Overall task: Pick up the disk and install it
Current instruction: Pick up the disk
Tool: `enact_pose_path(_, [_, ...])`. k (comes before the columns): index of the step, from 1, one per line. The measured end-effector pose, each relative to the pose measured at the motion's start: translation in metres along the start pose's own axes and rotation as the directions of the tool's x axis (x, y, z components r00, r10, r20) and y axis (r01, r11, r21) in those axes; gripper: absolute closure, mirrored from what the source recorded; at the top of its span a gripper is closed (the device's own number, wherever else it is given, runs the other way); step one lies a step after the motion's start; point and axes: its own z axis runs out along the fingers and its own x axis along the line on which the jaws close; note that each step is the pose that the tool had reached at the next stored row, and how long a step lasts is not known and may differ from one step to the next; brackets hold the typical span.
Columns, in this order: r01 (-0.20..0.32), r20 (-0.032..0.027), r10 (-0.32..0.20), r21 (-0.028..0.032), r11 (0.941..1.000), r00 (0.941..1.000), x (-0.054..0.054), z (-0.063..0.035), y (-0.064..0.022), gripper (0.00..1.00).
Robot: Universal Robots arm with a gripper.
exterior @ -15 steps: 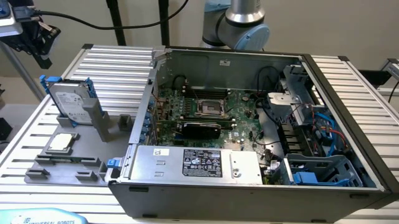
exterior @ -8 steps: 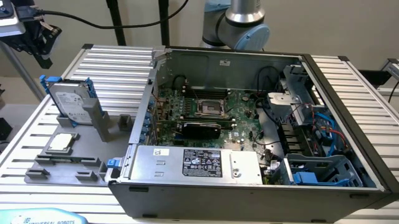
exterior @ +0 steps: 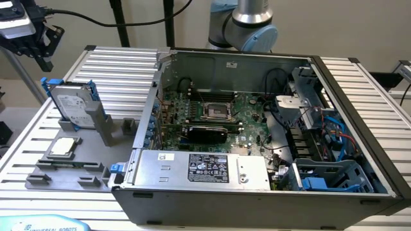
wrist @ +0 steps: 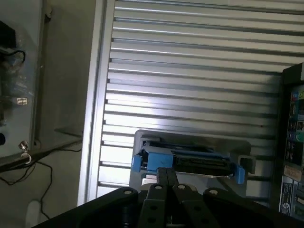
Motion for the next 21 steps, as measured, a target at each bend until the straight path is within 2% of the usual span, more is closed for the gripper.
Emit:
enact_pose_path(3, [0.054, -0.0032, -0.054, 0.001, 0.9985, 0.9985, 0.0, 0.0005, -0.0001, 0.89])
enact_pose_path(6, [0.107, -0.0063, -0.107, 0.0017, 0.9942, 0.9942, 0.0, 0.0009, -0.0001, 0.89])
enact_pose_path(11, [0.197, -0.0122, -0.197, 0.0026, 0.9804, 0.9803, 0.0, 0.0011, -0.0001, 0.89])
enact_pose_path(16, [0.285, -0.0184, -0.285, 0.0028, 0.9585, 0.9583, 0.0, 0.0012, -0.0001, 0.89])
enact_pose_path(21, [0.371, -0.025, -0.371, 0.0024, 0.9286, 0.9283, 0.0, 0.0011, -0.0001, 0.89])
